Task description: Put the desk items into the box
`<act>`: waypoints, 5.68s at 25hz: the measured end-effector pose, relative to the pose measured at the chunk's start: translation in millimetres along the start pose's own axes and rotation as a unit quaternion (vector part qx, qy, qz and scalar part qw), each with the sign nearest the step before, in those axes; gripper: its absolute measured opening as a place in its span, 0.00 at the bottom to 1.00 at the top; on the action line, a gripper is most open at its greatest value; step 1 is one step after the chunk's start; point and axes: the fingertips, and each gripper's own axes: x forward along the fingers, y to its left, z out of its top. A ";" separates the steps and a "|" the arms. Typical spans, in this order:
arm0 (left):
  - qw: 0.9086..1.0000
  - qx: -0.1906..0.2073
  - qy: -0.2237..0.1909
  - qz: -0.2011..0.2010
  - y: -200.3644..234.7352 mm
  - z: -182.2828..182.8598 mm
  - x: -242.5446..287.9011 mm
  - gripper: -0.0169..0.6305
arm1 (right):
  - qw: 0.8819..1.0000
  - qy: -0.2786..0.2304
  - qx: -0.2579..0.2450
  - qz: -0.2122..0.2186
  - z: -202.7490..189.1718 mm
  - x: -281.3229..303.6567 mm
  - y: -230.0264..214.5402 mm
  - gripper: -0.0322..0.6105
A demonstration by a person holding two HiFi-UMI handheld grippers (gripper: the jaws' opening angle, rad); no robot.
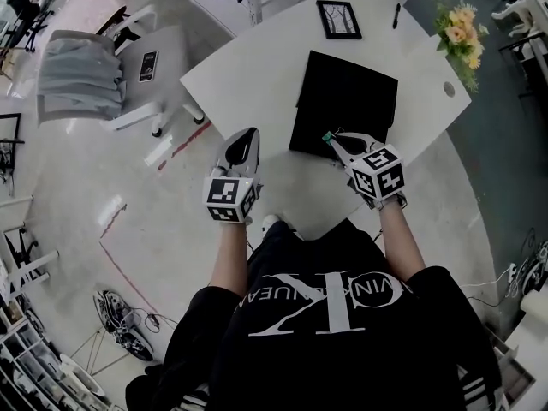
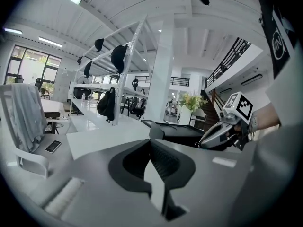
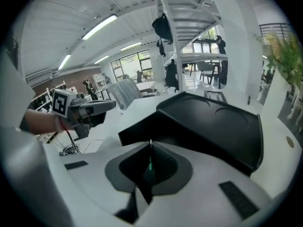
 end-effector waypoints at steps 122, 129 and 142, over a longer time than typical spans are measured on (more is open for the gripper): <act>0.989 0.061 -0.121 -0.061 -58.1 120.8 -48.1 0.04 | 0.902 -0.347 0.006 -0.256 51.2 -217.3 -3.8 0.08; 0.987 0.067 -0.132 -0.067 -61.6 130.6 -48.8 0.04 | 0.900 -0.353 -0.003 -0.256 57.7 -220.5 -3.5 0.08; 0.987 0.065 -0.131 -0.068 -63.6 130.3 -43.5 0.04 | 0.903 -0.347 0.002 -0.253 51.3 -218.8 -8.8 0.08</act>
